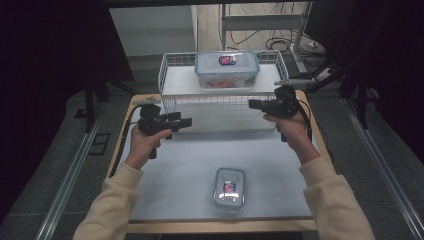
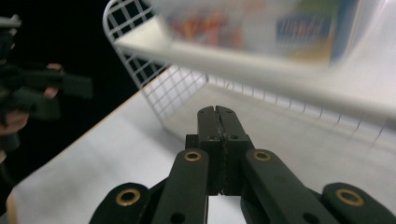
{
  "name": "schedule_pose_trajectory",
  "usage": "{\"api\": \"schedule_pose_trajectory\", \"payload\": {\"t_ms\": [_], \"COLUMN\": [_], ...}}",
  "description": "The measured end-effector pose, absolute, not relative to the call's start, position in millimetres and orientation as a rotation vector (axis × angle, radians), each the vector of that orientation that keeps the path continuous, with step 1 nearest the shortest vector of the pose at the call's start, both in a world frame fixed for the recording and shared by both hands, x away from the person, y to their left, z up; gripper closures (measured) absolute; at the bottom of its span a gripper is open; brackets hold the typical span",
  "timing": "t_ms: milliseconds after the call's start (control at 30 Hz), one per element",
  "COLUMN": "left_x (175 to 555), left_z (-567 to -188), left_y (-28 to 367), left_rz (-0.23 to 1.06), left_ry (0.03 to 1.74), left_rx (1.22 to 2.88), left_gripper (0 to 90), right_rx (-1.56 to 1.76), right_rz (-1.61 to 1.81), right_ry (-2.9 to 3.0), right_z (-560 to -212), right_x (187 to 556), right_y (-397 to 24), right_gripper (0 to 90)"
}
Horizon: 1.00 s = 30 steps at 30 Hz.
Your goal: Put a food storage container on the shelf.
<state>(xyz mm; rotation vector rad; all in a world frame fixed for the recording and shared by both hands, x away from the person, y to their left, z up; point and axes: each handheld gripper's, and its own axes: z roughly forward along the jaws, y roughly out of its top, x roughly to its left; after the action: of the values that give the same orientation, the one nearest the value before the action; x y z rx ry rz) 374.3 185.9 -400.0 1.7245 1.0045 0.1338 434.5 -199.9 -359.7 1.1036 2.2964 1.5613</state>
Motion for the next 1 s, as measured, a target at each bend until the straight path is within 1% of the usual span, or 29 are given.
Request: {"api": "schedule_pose_trajectory", "payload": {"t_ms": [67, 100, 267, 300, 333, 367, 467, 667, 767, 800, 1000], "left_x": [372, 368, 358, 358, 355, 353, 345, 333, 328, 323, 316], "left_z": [-404, -409, -427, -427, -431, -434, -446, -461, -464, -468, -481], "left_y": [186, 185, 183, 183, 183, 183, 182, 180, 178, 175, 170], "left_rz": [0.136, 0.139, 0.148, 0.148, 0.146, 0.144, 0.122, 0.092, 0.107, 0.092, 0.082], "left_ry": [1.004, 1.009, 1.022, 1.022, 1.023, 1.025, 1.029, 1.031, 1.025, 1.023, 1.042], "left_rx": [1.731, 1.738, 1.768, 1.768, 1.772, 1.774, 1.792, 1.822, 1.843, 1.842, 1.880], "left_gripper": [33.7, 33.6, 33.6, 33.7, 33.7, 33.7, 33.6, 33.7, 33.7, 33.7, 33.3], "right_rx": [1.095, 1.084, 1.087, 1.087, 1.092, 1.092, 1.109, 1.121, 1.138, 1.134, 1.133], "right_rz": [1.557, 1.547, 1.541, 1.541, 1.533, 1.533, 1.523, 1.465, 1.456, 1.441, 1.434], "right_ry": [2.305, 2.322, 2.359, 2.359, 2.381, 2.381, 2.410, 2.464, 2.474, 2.492, 2.508], "right_z": [-365, -376, -402, -402, -415, -415, -434, -461, -468, -474, -481], "right_x": [429, 418, 401, 401, 394, 394, 384, 365, 359, 354, 342], "right_y": [-202, -208, -217, -217, -221, -221, -226, -233, -236, -237, -240], "right_gripper": [89.9, 89.9, 89.9, 89.9, 89.9, 89.9, 89.9, 89.7, 89.7, 89.7, 89.7]}}
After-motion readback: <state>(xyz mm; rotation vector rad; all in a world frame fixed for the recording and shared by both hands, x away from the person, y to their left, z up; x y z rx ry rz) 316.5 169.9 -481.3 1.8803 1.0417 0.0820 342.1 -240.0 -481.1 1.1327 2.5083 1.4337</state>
